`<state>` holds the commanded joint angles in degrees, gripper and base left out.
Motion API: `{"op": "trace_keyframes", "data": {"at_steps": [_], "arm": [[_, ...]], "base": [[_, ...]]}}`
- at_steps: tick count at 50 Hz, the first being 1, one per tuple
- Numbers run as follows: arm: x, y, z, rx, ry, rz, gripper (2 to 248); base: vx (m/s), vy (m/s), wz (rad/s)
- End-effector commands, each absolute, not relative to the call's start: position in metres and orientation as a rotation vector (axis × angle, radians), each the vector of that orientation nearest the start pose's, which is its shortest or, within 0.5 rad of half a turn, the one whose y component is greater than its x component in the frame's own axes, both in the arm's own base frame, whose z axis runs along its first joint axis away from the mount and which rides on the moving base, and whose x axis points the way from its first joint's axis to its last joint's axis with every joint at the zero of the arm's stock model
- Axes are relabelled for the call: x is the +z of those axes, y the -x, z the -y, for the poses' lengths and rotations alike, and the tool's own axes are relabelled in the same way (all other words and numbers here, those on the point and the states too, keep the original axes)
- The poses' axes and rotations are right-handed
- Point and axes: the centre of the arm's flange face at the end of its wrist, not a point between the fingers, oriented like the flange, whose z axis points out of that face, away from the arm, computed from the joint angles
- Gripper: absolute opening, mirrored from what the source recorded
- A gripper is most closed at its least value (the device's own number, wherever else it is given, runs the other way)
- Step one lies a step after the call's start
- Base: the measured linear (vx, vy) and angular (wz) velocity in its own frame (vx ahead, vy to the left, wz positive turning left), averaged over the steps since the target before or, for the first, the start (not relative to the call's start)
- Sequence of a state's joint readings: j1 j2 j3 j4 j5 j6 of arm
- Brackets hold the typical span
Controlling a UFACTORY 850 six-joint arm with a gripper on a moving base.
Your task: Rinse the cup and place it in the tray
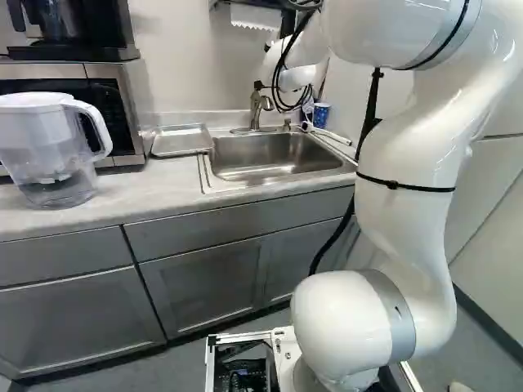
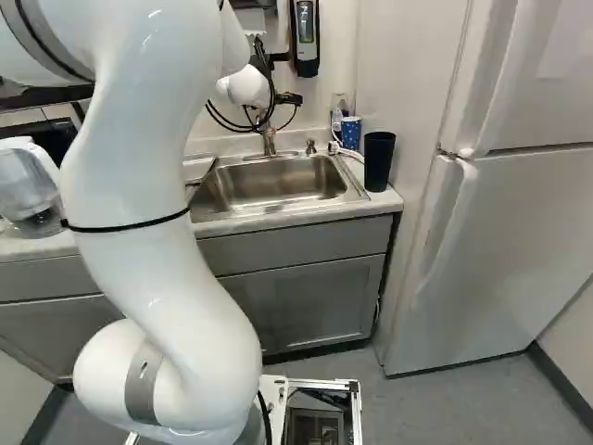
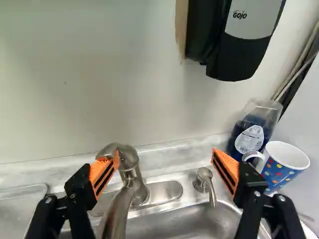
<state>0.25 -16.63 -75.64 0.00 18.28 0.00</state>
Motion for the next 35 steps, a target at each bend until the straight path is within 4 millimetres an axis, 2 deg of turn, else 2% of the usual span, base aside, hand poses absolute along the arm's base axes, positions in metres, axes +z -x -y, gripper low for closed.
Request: {"op": "trace_keyframes", "data": {"at_steps": [23, 35], "arm": [[0.6364, -0.6434, -0.0028, -2.086, 2.345, 0.005, 247], [0.6369, -0.6435, -0.0028, -2.092, 2.339, 0.005, 247]], "base": [[0.000, 0.000, 0.000], [0.000, 0.000, 0.000]]}}
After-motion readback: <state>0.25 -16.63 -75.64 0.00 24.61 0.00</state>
